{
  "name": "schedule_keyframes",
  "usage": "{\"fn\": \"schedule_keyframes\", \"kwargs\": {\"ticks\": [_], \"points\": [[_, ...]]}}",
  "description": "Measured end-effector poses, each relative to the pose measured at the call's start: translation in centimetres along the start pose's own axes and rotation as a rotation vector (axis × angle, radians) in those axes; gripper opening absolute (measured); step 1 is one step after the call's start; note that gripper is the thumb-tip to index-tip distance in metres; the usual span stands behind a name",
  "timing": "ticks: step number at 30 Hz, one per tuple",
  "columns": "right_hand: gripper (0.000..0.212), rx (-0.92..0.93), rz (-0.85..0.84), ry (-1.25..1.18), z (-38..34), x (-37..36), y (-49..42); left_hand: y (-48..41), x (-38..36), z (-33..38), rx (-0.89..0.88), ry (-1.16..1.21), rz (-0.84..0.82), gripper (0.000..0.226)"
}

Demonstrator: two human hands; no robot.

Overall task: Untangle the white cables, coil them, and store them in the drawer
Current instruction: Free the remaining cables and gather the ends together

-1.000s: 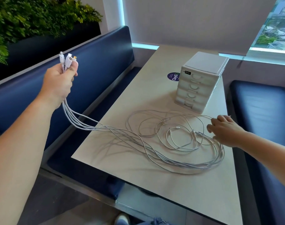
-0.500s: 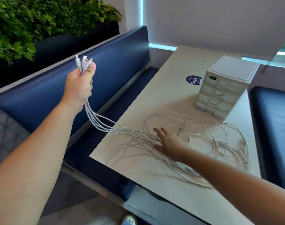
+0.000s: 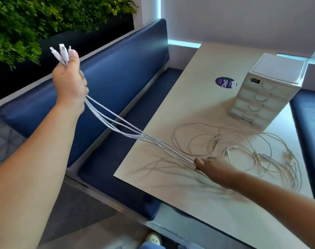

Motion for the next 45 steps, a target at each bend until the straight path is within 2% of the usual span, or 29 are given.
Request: {"fn": "schedule_keyframes", "kwargs": {"ticks": [5, 7, 9, 11, 14, 18, 22, 23, 25, 27, 29, 32, 35, 37, 39, 40, 45], "points": [[0.039, 0.010, 0.006, 0.192, 1.2, -0.9, 1.8, -1.4, -0.4, -1.0, 0.011, -0.013, -0.034, 0.037], [0.046, -0.086, -0.028, 0.169, 1.9, -1.6, 3.4, -2.1, -0.3, -0.9, 0.024, 0.011, -0.033, 0.036], [0.070, -0.190, -0.030, 0.102, 2.2, -2.0, 4.8, -2.5, -0.5, -1.1, 0.039, 0.022, -0.054, 0.036], [0.097, -0.179, -0.115, 0.113, 1.6, -2.8, 4.9, -2.7, -0.9, -1.6, 0.031, 0.006, -0.075, 0.036], [0.113, -0.215, -0.226, 0.117, 1.6, -3.7, 4.5, -2.9, -1.4, -2.0, 0.025, -0.010, -0.100, 0.039], [0.104, -0.235, -0.240, 0.118, 1.3, -2.8, 3.8, -3.5, -1.5, -2.4, 0.095, 0.038, -0.088, 0.038], [0.073, -0.363, -0.253, 0.170, 0.7, -1.6, 2.6, -3.3, -2.2, -2.9, 0.143, 0.042, -0.134, 0.041], [0.074, -0.419, -0.220, 0.139, 0.5, -1.1, 2.1, -3.3, -2.3, -2.9, 0.149, 0.044, -0.137, 0.041], [0.086, -0.464, -0.050, 0.019, -0.3, 0.5, 0.5, -3.2, -2.2, -2.9, 0.159, 0.055, -0.136, 0.042], [0.093, -0.420, 0.099, -0.095, -1.6, 1.9, -2.0, -3.1, -2.3, -2.9, 0.165, 0.063, -0.135, 0.042], [0.098, -0.368, 0.170, -0.174, -2.9, 2.5, -5.1, -2.8, -2.5, -3.1, 0.166, 0.069, -0.145, 0.042], [0.102, -0.322, 0.130, -0.228, -4.4, 1.6, -9.8, -2.7, -2.6, -3.1, 0.155, 0.074, -0.156, 0.041], [0.096, -0.325, 0.034, -0.219, -5.2, 0.4, -13.0, -2.9, -2.3, -2.9, 0.142, 0.089, -0.149, 0.041], [0.075, -0.322, 0.009, -0.187, -5.5, 0.1, -13.9, -3.0, -2.0, -2.7, 0.133, 0.101, -0.140, 0.041], [0.038, -0.322, -0.004, -0.229, -5.9, -0.2, -13.6, -3.5, -1.2, -2.3, 0.106, 0.109, -0.114, 0.039], [0.028, -0.326, -0.019, -0.255, -6.1, -0.6, -13.2, -3.9, -0.7, -2.0, 0.090, 0.110, -0.091, 0.038], [0.036, -0.287, -0.046, -0.297, -7.9, -1.7, -9.1, -5.2, 0.8, -1.9, 0.070, 0.097, -0.011, 0.036]]}}
Point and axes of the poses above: each hand's wrist, its own y-axis away from the middle knuckle, its own x-axis out of the back of the hand, z = x × y, the point moved 7 cm from there along -y, towards the middle knuckle, and after that the axes turned 6 degrees about x, right-handed, at the moved point
